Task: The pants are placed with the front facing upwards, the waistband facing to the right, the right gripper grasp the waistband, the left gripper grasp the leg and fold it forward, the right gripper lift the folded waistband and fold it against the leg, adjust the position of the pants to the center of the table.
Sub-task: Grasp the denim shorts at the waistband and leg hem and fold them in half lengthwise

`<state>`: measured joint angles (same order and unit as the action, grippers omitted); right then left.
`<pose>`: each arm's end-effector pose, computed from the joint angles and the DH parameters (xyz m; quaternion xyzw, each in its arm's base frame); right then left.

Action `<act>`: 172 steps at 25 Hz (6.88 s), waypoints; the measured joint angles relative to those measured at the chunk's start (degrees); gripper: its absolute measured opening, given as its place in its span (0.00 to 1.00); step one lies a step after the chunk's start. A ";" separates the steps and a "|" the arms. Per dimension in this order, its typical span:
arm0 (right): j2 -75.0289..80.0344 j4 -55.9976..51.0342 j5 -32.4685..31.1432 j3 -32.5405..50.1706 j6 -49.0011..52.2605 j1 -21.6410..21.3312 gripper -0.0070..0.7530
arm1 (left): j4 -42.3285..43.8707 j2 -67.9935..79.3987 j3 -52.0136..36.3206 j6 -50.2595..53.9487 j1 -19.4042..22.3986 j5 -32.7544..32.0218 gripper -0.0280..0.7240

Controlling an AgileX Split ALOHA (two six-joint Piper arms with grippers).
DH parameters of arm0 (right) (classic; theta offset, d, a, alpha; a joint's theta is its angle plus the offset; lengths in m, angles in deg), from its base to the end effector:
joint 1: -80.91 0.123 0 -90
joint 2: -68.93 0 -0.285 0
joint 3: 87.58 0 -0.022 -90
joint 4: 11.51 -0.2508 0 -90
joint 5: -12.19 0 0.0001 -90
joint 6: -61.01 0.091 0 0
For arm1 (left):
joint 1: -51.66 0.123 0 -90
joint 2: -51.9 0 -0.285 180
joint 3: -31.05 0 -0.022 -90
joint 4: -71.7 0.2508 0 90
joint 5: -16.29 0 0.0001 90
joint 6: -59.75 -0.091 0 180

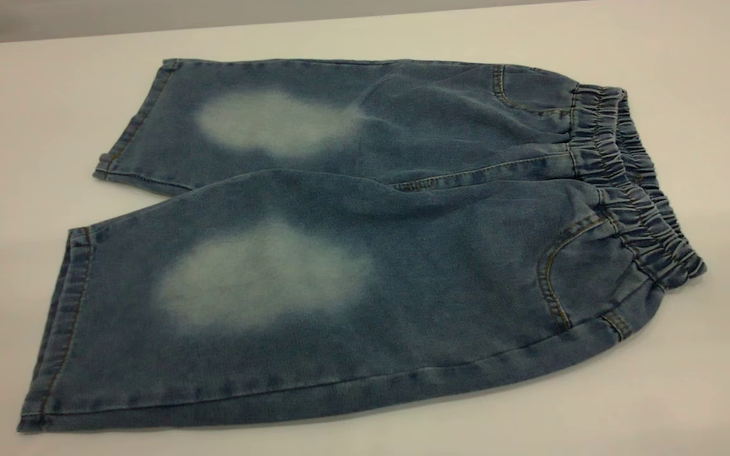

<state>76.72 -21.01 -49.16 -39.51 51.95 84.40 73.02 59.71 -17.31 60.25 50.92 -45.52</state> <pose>-0.0077 0.0127 0.2798 -0.0969 0.8451 0.0574 0.5226 -0.0059 0.0019 0.2769 0.0012 0.8570 0.0059 0.5152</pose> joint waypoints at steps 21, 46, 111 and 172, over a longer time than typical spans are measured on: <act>34.61 -8.95 10.23 -15.57 3.76 0.00 0.78 | -0.83 38.19 16.06 0.00 0.00 16.53 0.73; 79.52 -32.90 21.77 -15.84 -20.86 0.00 0.78 | -13.69 63.88 15.91 -0.50 0.00 36.95 0.73; 125.57 -84.19 12.04 -3.33 -80.95 -20.65 0.78 | -13.42 65.60 15.91 -0.50 0.00 39.48 0.73; 127.96 -86.29 0.87 -3.33 -80.89 -20.65 0.05 | -12.34 83.85 15.70 -12.15 -4.12 6.97 0.73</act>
<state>204.68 -107.30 -48.28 -42.84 -28.94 63.75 60.68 143.57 -1.61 48.09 46.79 -38.54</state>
